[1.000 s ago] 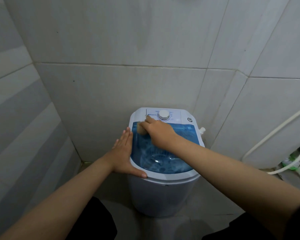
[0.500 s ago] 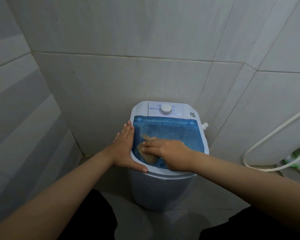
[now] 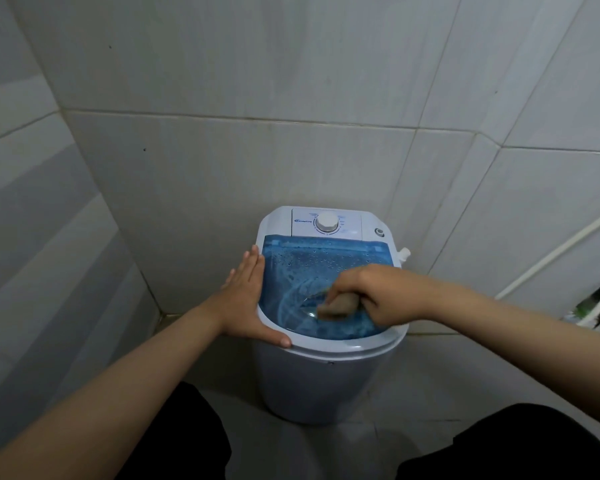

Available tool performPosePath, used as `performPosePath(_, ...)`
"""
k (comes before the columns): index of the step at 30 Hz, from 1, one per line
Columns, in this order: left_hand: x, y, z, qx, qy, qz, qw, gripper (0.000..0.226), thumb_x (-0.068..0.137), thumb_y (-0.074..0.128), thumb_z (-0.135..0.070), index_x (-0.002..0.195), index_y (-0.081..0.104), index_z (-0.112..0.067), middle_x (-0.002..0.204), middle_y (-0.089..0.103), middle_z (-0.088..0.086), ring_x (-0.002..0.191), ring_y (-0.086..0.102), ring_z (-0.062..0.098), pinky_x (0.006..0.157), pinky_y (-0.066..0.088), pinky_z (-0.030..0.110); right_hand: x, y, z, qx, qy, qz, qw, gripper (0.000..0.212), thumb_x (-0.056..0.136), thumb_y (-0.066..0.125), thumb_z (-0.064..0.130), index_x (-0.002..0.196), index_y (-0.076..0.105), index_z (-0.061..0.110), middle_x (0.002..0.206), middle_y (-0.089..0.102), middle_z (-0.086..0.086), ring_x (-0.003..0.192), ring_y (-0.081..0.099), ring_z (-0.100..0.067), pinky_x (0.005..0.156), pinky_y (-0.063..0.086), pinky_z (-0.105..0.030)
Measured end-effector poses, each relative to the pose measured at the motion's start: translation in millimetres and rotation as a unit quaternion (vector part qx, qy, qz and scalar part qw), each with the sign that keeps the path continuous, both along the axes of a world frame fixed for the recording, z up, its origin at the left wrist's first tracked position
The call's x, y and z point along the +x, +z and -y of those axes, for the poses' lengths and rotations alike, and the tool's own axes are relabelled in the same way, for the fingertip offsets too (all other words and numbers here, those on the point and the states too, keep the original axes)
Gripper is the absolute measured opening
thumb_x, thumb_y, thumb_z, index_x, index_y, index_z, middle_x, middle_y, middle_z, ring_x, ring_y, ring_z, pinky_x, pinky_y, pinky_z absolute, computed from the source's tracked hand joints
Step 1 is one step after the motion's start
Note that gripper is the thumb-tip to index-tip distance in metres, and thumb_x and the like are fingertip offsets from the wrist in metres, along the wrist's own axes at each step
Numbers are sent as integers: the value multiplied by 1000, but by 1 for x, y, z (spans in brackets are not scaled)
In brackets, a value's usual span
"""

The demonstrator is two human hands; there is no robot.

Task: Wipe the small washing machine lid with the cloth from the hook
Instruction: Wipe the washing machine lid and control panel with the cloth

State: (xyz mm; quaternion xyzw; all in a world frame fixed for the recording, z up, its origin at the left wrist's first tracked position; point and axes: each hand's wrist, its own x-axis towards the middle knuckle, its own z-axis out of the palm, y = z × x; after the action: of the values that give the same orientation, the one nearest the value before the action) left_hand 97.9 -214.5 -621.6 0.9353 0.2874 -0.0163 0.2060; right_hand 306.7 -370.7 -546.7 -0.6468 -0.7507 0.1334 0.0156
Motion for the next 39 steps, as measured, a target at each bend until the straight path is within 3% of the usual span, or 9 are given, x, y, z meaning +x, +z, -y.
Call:
performPosePath(4, 0, -1, 0, -4, 1, 7, 1000, 159, 39, 65, -87, 143, -31, -16, 150, -40, 0, 139, -33, 19, 116, -10, 45, -5, 1, -17, 69, -30, 10, 997, 48, 73, 47, -1, 113, 60, 23, 111, 60, 1, 102, 56, -22, 80, 51, -43)
performPosePath(10, 1, -2, -1, -4, -2, 9, 1000, 159, 38, 63, -88, 143, -31, -15, 149, -41, 0, 139, -34, 18, 116, -10, 45, -20, -26, -13, 71, 67, 195, 976, 44, 79, 58, 5, 120, 59, 21, 118, 51, -12, 97, 51, -31, 56, 40, -34)
performPosePath(18, 1, -2, -1, -4, -2, 6, 1000, 159, 36, 59, -91, 144, -29, -15, 150, -40, 0, 139, -34, 18, 116, -10, 45, -36, 0, -25, -36, 32, 254, 966, 53, 82, 51, 3, 125, 54, 34, 121, 38, -10, 106, 42, -29, 72, 30, -37)
performPosePath(23, 0, -1, 0, -4, 0, 5, 1000, 158, 37, 61, -90, 145, -27, -16, 152, -38, 1, 140, -33, 19, 117, -8, 48, -52, 8, -42, -108, -7, 325, 939, 32, 91, 51, 26, 122, 59, 24, 125, 39, -12, 108, 46, -33, 78, 36, -39)
performPosePath(29, 0, 2, 2, -6, 4, 5, 1000, 157, 38, 62, -88, 145, -27, -16, 153, -35, 2, 141, -31, 19, 118, -7, 49, -60, 15, -56, -212, -62, 401, 889, 47, 91, 56, 27, 133, 43, 13, 140, 32, -15, 120, 44, -37, 93, 40, -46)
performPosePath(32, -1, 4, 4, -9, 6, 4, 1000, 157, 37, 62, -87, 146, -26, -15, 153, -34, 2, 140, -31, 18, 118, -7, 48, -65, 17, -63, -248, -69, 430, 866, 49, 92, 51, 34, 136, 39, 17, 143, 35, -10, 117, 48, -34, 87, 41, -46)
performPosePath(35, -1, 4, 4, -9, 9, 7, 1000, 157, 38, 65, -86, 146, -26, -15, 154, -34, 2, 141, -30, 18, 118, -7, 47, -72, 12, -70, -271, -63, 471, 837, 42, 91, 49, 26, 132, 43, 21, 145, 36, -4, 110, 49, -29, 73, 36, -39)
performPosePath(37, -1, 3, 4, -10, 11, 10, 1000, 157, 38, 66, -85, 146, -25, -15, 154, -34, 3, 141, -30, 18, 117, -7, 47, -71, 15, -68, -270, -68, 444, 852, 38, 90, 49, 23, 127, 49, 16, 137, 46, -8, 107, 52, -29, 72, 38, -38)
performPosePath(39, -1, 2, 3, -9, 11, 12, 1000, 157, 39, 66, -85, 146, -25, -14, 154, -34, 3, 141, -29, 18, 117, -7, 46, -62, 21, -62, -281, -76, 368, 883, 30, 89, 51, 26, 104, 64, 3, 109, 70, -21, 91, 60, -26, 69, 45, -34)
